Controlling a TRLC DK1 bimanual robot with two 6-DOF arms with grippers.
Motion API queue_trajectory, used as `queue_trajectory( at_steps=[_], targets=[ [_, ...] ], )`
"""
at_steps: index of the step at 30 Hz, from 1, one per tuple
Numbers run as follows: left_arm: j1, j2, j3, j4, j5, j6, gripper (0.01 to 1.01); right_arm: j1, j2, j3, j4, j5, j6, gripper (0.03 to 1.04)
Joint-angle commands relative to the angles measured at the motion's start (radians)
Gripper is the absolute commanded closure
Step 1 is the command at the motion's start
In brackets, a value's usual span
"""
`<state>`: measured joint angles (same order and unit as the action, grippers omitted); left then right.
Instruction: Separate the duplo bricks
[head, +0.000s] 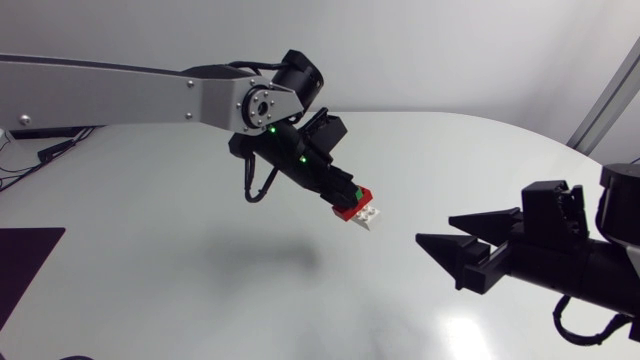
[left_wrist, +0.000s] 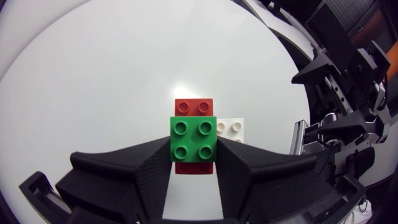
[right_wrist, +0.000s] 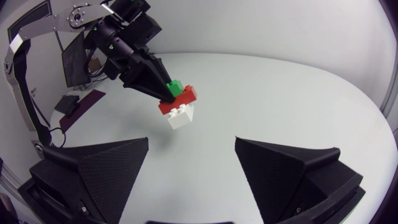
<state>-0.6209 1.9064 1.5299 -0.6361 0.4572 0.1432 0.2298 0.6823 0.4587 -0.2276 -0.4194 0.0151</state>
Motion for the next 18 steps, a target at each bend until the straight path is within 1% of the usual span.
queue_trajectory(
  at_steps=[1,3,6,8,9,10,11,15,18],
  targets=[
    [0.004,0.005,0.029,-0.017,0.029,-0.039,0.956,0.04,0.049,0.041,-0.01,-0.005,-0.001,0.06],
    [0.006,0.003,0.029,-0.024,0.046,-0.04,0.956,0.088,0.063,0.057,0.002,0.047,-0.021,0.06],
    [0.01,0.0,0.027,-0.034,0.069,-0.04,0.956,0.198,0.088,0.075,0.025,0.2,-0.079,0.06],
    [0.016,-0.003,0.027,-0.039,0.081,-0.04,0.956,0.283,0.102,0.084,0.031,0.332,-0.152,0.06],
    [0.021,-0.006,0.027,-0.039,0.086,-0.04,0.956,0.335,0.106,0.089,0.028,0.404,-0.225,0.06],
    [0.023,-0.007,0.027,-0.039,0.094,-0.04,0.956,0.37,0.109,0.087,0.033,0.464,-0.273,0.06],
    [0.027,-0.009,0.029,-0.039,0.098,-0.04,0.956,0.387,0.122,0.087,0.042,0.484,-0.28,0.06],
    [0.032,-0.009,0.038,-0.039,0.104,-0.04,0.956,0.394,0.181,0.09,0.059,0.492,-0.316,0.06],
    [0.033,-0.004,0.044,-0.039,0.12,-0.04,0.956,0.394,0.238,0.08,0.108,0.492,-0.343,0.07]
  ],
)
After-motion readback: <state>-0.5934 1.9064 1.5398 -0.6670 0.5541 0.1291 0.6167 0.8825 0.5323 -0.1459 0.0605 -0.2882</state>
